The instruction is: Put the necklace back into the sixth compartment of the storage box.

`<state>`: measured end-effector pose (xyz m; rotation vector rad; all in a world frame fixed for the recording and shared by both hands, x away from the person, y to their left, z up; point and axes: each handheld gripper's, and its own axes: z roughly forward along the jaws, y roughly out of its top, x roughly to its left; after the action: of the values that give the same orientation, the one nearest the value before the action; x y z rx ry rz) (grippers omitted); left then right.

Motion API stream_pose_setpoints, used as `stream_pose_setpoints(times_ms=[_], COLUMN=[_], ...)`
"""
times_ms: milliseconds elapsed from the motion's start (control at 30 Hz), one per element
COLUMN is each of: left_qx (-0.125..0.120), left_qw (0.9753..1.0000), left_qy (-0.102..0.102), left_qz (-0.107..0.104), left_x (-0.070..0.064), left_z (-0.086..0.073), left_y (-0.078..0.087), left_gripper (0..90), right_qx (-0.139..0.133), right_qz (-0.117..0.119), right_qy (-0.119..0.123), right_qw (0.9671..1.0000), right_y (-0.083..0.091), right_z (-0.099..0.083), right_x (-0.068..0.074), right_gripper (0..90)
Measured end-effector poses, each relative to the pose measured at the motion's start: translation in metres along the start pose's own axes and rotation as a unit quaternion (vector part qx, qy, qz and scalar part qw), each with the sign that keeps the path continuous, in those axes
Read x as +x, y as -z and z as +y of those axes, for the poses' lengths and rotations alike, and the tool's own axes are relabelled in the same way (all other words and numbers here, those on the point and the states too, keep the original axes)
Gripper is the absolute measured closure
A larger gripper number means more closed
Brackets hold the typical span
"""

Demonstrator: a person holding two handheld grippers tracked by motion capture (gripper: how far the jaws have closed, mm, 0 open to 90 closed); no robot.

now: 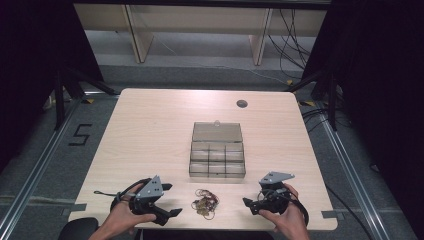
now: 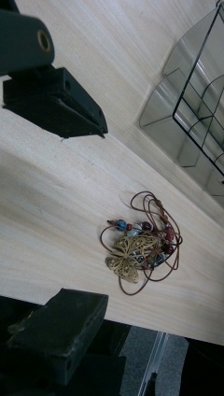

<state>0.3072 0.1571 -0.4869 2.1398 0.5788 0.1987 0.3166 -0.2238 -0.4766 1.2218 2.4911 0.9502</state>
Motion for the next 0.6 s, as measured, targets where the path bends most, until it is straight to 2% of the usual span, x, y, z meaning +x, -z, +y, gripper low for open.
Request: stream_pose_setpoints(times_ms=[200,367,467,500,567,600], left_qx=[0.0,0.0,0.0,0.0,-0.002,-0.003], left_qw=[1.0,1.0,1.0,1.0,1.0,1.0], left_qy=[0.0,0.0,0.001,0.001,0.001,0.001], left_qz=[-0.004,-0.004,-0.004,-0.004,-0.002,-0.002], left_x=[0.0,0.0,0.0,0.0,0.0,0.0], left_z=[0.0,0.0,0.0,0.0,0.0,0.0], left_y=[0.0,0.0,0.0,0.0,0.0,0.0], left_gripper=[15.1,15.1,15.1,15.1,15.1,15.1], right_qx=[0.007,0.008,0.005,0.009,0.013,0.009], right_qz=[0.006,0.013,0.02,0.021,0.024,0.025], right_qy=[-0.002,0.013,0.008,0.024,0.022,0.029], right_qw=[1.0,0.9998,0.9998,0.9995,0.9994,0.9992], right_y=[0.001,0.0,-0.001,-0.001,-0.001,-0.004], right_z=[0.003,0.008,0.011,0.013,0.014,0.016], right_x=[0.003,0.008,0.014,0.013,0.015,0.018], right_gripper=[16.9,16.9,16.9,16.9,16.9,16.3])
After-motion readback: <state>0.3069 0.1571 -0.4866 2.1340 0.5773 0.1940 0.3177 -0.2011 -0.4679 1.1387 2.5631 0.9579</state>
